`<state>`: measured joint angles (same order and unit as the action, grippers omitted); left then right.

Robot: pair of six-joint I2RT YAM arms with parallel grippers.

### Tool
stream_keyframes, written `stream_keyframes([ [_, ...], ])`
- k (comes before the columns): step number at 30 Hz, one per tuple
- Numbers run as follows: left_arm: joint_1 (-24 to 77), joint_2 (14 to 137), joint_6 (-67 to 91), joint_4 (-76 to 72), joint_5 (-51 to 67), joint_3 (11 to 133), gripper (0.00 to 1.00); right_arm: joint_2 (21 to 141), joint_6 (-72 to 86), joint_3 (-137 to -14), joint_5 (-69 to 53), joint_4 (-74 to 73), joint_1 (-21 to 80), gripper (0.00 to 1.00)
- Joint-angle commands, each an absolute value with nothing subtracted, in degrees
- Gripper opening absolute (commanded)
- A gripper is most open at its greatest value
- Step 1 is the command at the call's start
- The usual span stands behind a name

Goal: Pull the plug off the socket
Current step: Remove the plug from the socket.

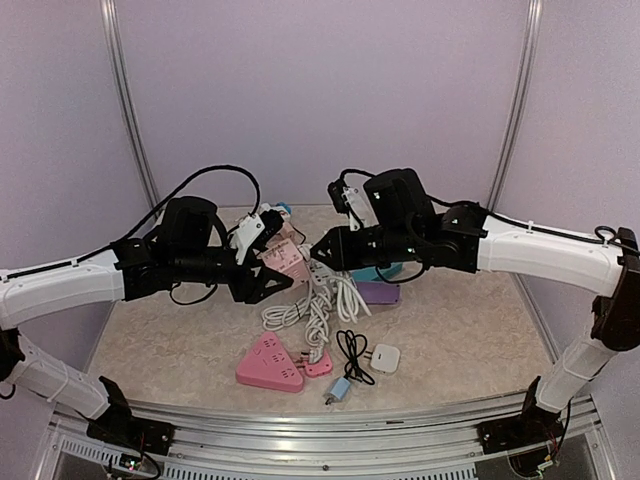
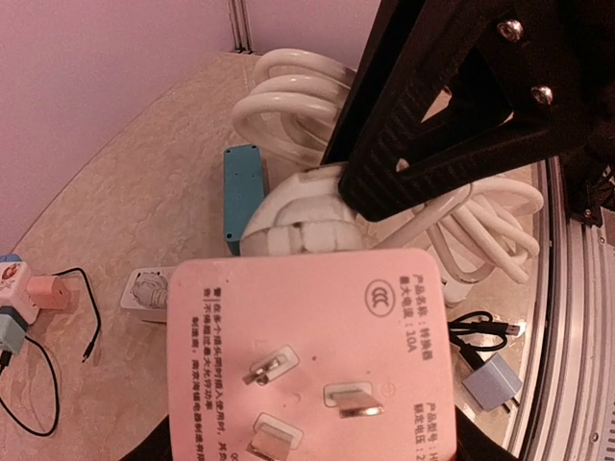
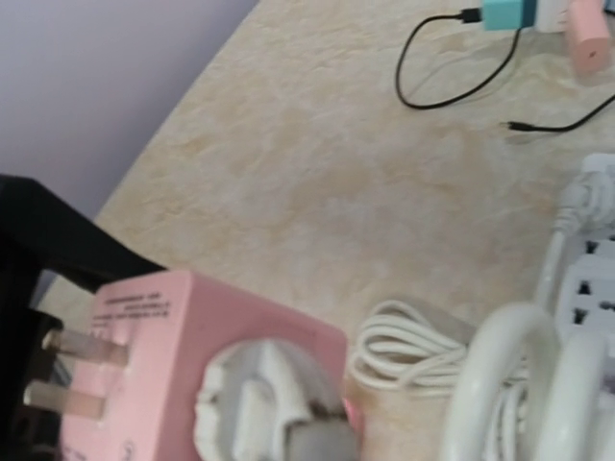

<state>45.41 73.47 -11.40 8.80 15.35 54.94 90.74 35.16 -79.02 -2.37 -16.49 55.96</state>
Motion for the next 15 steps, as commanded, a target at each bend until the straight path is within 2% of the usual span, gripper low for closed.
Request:
stream_keyframes([
  [1, 45.79, 73.49, -10.99, 9.27, 20.63, 56.78, 0.02, 90.03, 33.01, -80.59, 7.36, -16.54, 56.01, 0.00],
  [4, 45.79, 73.39, -11.12, 9.24, 20.85, 56.74, 0.02, 87.96, 34.23, -77.92, 5.50, -13.51, 54.71, 0.00],
  [11, 45.88, 73.11, -11.54, 8.74, 22.90, 56.21, 0.02, 84.25, 42.47, -66.98, -10.47, 0.49, 47.48, 0.00],
  [15, 45.88, 73.16, -11.55, 8.78, 22.91, 56.24, 0.02, 84.11, 46.09, -64.10, -15.37, 4.82, 45.22, 0.00],
])
